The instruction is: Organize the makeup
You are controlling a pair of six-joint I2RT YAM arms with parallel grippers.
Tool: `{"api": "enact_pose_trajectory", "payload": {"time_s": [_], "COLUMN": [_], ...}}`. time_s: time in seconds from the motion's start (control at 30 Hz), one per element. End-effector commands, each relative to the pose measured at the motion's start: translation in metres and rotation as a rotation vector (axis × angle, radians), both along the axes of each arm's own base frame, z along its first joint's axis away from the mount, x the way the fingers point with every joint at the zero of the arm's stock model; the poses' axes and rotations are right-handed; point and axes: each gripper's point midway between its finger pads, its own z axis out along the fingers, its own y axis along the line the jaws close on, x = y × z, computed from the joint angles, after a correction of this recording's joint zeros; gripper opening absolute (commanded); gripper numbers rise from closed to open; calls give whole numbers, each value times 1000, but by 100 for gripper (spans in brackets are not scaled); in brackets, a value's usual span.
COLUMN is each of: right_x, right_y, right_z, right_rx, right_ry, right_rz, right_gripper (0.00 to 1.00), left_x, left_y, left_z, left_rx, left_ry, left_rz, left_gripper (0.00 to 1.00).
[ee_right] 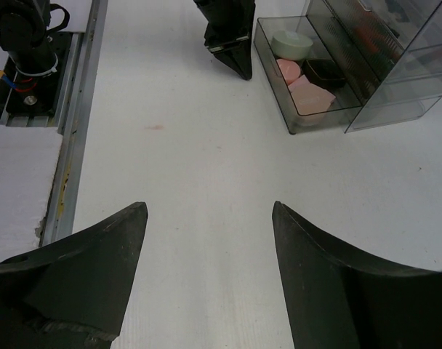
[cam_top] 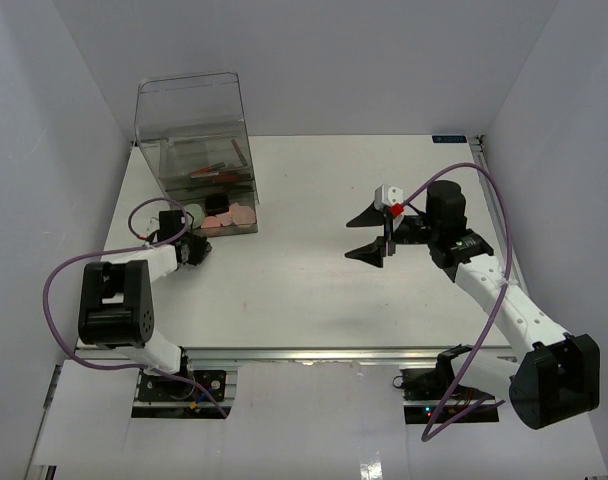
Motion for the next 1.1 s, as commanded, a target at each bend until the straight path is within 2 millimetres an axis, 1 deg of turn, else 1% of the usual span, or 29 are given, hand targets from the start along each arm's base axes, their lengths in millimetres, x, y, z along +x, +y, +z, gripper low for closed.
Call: {"api": "enact_pose_trajectory", "payload": {"time_s": [0.0,0.13,0.23,0.27,0.33,0.4,0.47,0.53,0.6,0.63,0.83,0.9,1.0,1.07], "right_x": [-1,1,4,5,7,7,8,10,11,11,13,15,16,17], "right_y": [-3,-6,-9,-10,-11,-11,-12,-13,-14,-14,-18,-22,-25,-27], "right_z": [9,6,5,5,4,3,3,2,2,2,2,1,2,3], "right_rx": [27,23,21,21,19,18,18,17,16,16,18,18,21,23], "right_ry": [-53,-56,-58,-61,-59,-57,-58,-56,-57,-57,-55,-54,-52,-56], "right_rz": [2,-11,-25,-28,-32,-32,-37,-40,-44,-47,-58,-69,-77,-83], "right_gripper": [77,78,79,80,80,80,81,81,81,81,82,83,83,83], "left_x": [49,73,87,94,101,107,110,116,124,124,136,140,141,138], "left_y": [5,0,0,2,2,3,-2,-1,-2,-2,-6,-12,-18,-22], "left_z": [20,22,23,24,22,20,19,19,25,25,34,40,43,43], "left_rx": [-29,-55,-55,-51,-48,-48,-78,-82,-89,-91,-111,-134,-170,-185], "left_ry": [-97,-108,-116,-119,-121,-121,-119,-127,-159,-161,-212,-244,-262,-263], "left_rz": [67,52,45,45,41,39,15,7,-7,-9,-61,-108,-157,-178], "left_gripper": [25,35,39,42,46,48,51,54,55,56,64,69,73,75]}}
